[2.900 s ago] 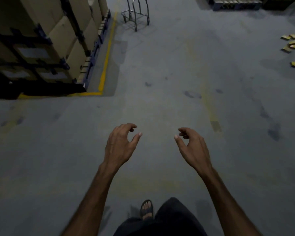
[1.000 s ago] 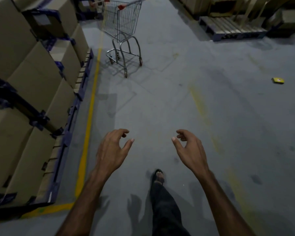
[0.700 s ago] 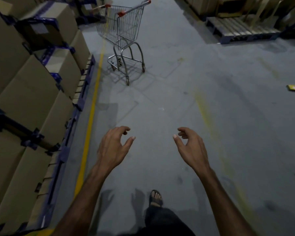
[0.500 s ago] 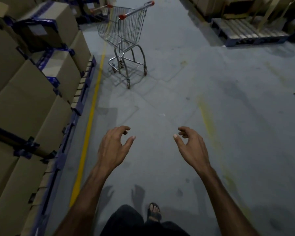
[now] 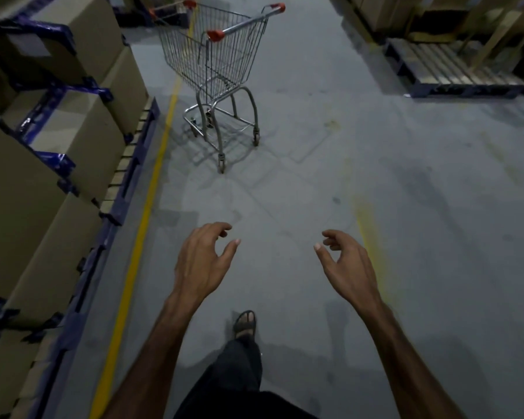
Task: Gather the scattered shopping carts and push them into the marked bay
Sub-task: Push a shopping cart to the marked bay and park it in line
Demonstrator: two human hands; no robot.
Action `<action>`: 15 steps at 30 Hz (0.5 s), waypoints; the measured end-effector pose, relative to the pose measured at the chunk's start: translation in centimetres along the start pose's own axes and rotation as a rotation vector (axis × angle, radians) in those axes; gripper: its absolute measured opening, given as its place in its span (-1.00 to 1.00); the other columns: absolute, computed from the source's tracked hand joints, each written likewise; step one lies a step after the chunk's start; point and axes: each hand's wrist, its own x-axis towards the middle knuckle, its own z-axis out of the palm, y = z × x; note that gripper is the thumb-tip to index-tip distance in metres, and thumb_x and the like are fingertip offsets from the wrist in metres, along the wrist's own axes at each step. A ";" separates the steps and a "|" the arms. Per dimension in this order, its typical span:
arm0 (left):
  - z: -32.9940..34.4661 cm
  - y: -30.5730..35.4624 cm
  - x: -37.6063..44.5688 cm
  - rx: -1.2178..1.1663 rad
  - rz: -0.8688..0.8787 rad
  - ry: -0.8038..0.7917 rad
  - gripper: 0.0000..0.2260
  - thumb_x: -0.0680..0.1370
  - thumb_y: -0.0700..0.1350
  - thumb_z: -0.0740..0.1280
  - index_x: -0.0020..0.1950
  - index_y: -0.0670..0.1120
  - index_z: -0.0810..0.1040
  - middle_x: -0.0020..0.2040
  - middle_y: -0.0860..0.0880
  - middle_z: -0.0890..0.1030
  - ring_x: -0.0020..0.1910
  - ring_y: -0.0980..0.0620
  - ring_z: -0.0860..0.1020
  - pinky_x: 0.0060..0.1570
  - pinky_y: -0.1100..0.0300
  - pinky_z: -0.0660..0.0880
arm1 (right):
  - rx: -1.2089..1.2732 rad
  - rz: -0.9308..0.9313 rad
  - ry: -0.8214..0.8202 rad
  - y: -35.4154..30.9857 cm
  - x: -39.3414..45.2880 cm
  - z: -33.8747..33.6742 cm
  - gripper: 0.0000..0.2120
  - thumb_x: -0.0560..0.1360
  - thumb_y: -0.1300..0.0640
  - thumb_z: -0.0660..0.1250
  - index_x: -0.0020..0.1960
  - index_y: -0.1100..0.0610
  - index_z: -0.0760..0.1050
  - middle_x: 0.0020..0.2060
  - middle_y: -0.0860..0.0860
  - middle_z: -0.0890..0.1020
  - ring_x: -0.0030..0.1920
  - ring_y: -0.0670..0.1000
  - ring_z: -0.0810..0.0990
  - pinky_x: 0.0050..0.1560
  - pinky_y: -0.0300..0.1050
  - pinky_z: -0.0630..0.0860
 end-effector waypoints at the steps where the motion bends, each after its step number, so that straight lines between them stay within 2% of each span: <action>1: 0.2 -0.2 2.4 0.000 0.000 -0.007 -0.73 0.61 0.02 0.49 0.26 -0.04 0.63 0.05 0.04 0.67 0.03 -0.01 0.60 0.04 -0.03 0.58 | -0.006 0.001 0.000 -0.7 2.3 0.1 -0.65 0.62 -0.09 0.41 0.36 0.01 0.56 0.13 -0.09 0.68 0.13 -0.07 0.63 0.16 0.00 0.58; 8: 3.2 -0.2 18.0 -0.001 0.064 -0.053 -0.74 0.60 0.01 0.52 0.24 -0.02 0.64 0.04 0.05 0.67 0.03 -0.02 0.60 0.09 -0.04 0.57 | 0.030 0.030 0.062 -3.8 15.7 0.7 -0.67 0.62 -0.06 0.42 0.34 0.01 0.57 0.13 -0.08 0.68 0.14 -0.07 0.62 0.17 -0.01 0.56; 15: 7.8 0.3 30.0 -0.004 0.101 -0.104 -0.74 0.61 0.04 0.49 0.26 0.01 0.63 0.06 0.09 0.65 0.06 0.02 0.60 0.12 -0.04 0.56 | 0.044 0.069 0.056 -2.7 27.7 1.4 -0.68 0.63 -0.09 0.40 0.34 -0.04 0.56 0.14 -0.11 0.67 0.14 -0.07 0.63 0.16 0.03 0.59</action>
